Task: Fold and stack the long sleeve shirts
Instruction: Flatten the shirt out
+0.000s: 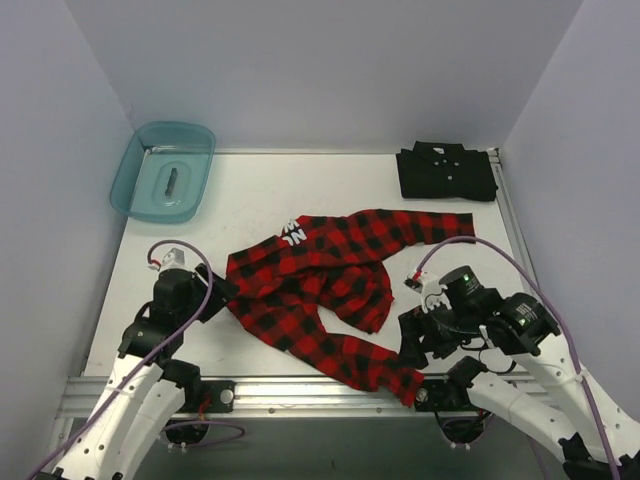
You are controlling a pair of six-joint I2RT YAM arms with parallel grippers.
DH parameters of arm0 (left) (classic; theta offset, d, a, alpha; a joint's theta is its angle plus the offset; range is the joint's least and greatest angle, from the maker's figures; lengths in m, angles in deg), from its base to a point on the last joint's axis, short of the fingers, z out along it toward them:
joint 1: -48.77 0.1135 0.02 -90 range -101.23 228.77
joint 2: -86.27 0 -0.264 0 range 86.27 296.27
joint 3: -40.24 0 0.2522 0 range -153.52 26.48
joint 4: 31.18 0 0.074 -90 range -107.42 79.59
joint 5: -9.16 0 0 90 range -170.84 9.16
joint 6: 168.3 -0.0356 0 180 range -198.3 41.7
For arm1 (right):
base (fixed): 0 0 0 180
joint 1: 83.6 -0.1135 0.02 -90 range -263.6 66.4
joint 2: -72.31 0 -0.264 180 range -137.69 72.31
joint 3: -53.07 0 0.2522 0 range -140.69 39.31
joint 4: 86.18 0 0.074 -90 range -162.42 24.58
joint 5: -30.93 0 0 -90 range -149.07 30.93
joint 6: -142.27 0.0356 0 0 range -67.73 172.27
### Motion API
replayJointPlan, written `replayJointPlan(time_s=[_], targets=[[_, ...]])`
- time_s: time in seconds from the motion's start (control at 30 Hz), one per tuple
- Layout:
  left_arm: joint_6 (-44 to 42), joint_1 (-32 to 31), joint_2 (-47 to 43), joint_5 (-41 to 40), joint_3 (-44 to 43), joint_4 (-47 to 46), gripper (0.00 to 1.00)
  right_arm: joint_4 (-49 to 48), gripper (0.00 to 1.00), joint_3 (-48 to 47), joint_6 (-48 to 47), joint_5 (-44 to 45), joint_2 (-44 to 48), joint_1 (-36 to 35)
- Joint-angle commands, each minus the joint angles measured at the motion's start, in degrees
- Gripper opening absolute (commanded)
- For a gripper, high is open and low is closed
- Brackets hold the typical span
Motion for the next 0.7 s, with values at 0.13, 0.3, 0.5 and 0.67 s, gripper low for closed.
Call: replayJointPlan(time_s=[0.13,0.3,0.5,0.67], targets=[[-18.2,0.4,1.1,-1.0,-11.6,4.5,0.8,-3.3,0.72,-5.7,2.7,14.4,-6.1,0.0],[-30.5,-6.7,15.4,11.2,-18.1,-6.1,0.84,-14.8,0.71,-2.8,7.6,18.7,-12.7,1.7],[-48.7,-27.5,34.7,-4.2,-29.6,-13.8,0.84,-32.4,0.7,6.0,16.5,12.2,-17.1,8.6],[-61.2,-29.9,50.8,-0.2,-39.0,-16.6,0.83,-43.5,0.7,14.4,21.4,4.9,-18.7,13.8]])
